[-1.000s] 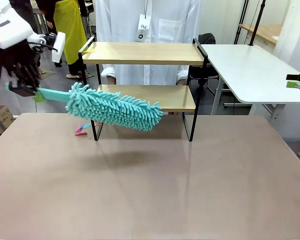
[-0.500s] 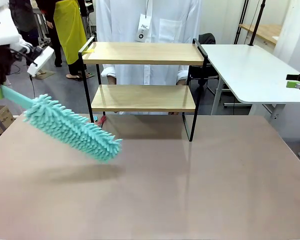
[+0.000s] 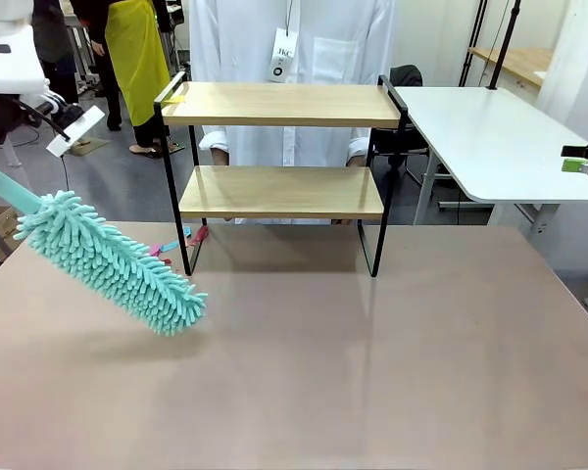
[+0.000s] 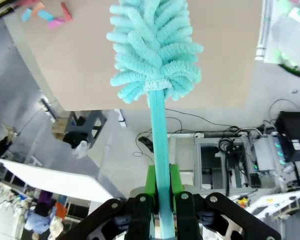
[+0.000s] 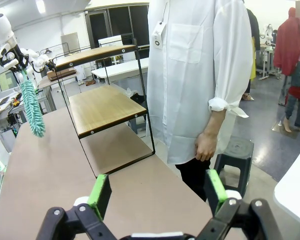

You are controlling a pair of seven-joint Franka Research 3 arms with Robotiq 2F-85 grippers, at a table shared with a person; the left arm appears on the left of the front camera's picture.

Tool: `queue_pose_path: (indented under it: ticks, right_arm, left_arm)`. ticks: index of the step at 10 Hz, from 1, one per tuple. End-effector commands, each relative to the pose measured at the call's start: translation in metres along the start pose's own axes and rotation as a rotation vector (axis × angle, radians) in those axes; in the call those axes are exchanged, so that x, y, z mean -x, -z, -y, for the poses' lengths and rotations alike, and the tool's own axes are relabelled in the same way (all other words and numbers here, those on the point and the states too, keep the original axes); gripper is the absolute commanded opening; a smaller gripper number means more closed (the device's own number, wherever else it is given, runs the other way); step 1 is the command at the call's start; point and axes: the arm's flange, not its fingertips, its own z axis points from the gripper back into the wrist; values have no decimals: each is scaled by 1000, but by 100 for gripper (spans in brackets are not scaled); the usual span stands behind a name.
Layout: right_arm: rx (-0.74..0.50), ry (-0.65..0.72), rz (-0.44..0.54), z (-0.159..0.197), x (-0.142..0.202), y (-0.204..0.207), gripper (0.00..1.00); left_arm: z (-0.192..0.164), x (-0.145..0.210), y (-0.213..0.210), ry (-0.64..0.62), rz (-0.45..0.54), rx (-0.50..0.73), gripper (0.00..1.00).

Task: Clean the shelf.
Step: Clean the specific section of the Shelf indicated by the human with the Duster, then hand the Duster back to the human.

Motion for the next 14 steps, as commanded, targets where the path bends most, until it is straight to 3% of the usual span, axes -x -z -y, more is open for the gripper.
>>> queue_pose_path:
  ticks: [1, 14]
  right_arm:
    - [-2, -3, 3, -2, -3, 2, 100]
    - [-2, -3, 3, -2, -3, 2, 100]
  left_arm:
    - [0, 1, 1, 1, 13, 7, 13]
    - [0, 1, 1, 1, 13, 7, 13]
